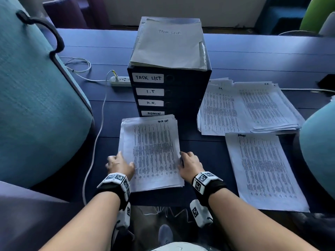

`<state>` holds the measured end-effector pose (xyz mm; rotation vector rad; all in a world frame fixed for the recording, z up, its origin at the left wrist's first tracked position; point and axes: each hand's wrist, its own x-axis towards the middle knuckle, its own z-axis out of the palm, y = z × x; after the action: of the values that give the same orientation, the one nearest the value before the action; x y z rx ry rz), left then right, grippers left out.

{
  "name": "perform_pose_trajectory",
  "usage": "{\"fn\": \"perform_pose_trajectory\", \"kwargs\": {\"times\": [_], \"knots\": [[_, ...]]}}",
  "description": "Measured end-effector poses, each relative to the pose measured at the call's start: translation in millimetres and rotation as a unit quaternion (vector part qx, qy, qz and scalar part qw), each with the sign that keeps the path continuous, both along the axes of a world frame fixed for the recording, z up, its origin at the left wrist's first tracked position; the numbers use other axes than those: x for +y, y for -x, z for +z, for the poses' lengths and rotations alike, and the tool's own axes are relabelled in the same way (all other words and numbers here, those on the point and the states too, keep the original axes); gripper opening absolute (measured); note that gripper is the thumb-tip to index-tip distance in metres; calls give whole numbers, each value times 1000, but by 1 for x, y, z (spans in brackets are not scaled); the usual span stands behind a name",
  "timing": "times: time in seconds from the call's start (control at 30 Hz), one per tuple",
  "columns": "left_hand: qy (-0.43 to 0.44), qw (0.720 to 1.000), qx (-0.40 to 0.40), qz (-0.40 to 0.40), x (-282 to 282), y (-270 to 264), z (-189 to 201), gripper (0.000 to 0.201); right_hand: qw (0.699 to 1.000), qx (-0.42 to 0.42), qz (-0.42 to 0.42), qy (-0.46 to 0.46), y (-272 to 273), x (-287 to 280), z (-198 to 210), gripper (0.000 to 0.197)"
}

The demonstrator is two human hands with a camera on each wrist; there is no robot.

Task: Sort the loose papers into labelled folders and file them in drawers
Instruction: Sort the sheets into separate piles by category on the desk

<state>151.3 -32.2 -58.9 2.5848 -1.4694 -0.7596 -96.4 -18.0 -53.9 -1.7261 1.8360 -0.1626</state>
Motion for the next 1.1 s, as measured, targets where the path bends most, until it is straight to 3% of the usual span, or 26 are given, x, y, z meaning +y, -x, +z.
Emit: {"fn": "perform_pose_trajectory", "kwargs": {"times": [0.13, 0.23, 0.3, 0.4, 0.57, 0.7, 0.77, 0.83, 0.87, 0.93, 1.0, 1.1], "knots": [[-25, 998, 43, 29, -6, 6, 5, 85, 999, -34, -1, -17, 5, -1, 1, 61], [-66, 997, 49, -2, -8, 18, 6, 74, 998, -41, -2, -41, 5, -4, 5, 60], [-89, 995, 40, -12, -4, 27, 6, 68, 998, -35, -18, -41, 9, -5, 5, 49], [-98, 995, 28, -12, 3, 40, 9, 71, 996, -34, -62, -49, 24, -6, 3, 16], [-77, 991, 107, -9, 2, 59, 12, 61, 988, -28, -108, -106, 41, 2, -4, 38], [-21, 978, 208, -1, 3, 75, 13, 28, 987, -2, -119, -108, 51, 12, -8, 43], [21, 972, 233, -25, 5, 80, 14, 22, 985, -16, -137, -104, 61, 12, -4, 47], [48, 954, 295, -24, 4, 80, 16, 34, 982, -58, -158, -82, 75, 6, 2, 55], [53, 941, 333, -16, 3, 80, 19, 42, 978, -106, -170, -61, 82, 3, 8, 59], [81, 915, 395, -12, 1, 82, 35, 36, 945, -250, -211, -23, 92, -3, 24, 61], [117, 891, 438, -16, -2, 88, 57, 33, 898, -357, -255, 21, 97, -9, 46, 47], [183, 857, 481, -32, -11, 104, 93, 36, 873, -376, -273, 145, 96, -19, 86, 24]]}}
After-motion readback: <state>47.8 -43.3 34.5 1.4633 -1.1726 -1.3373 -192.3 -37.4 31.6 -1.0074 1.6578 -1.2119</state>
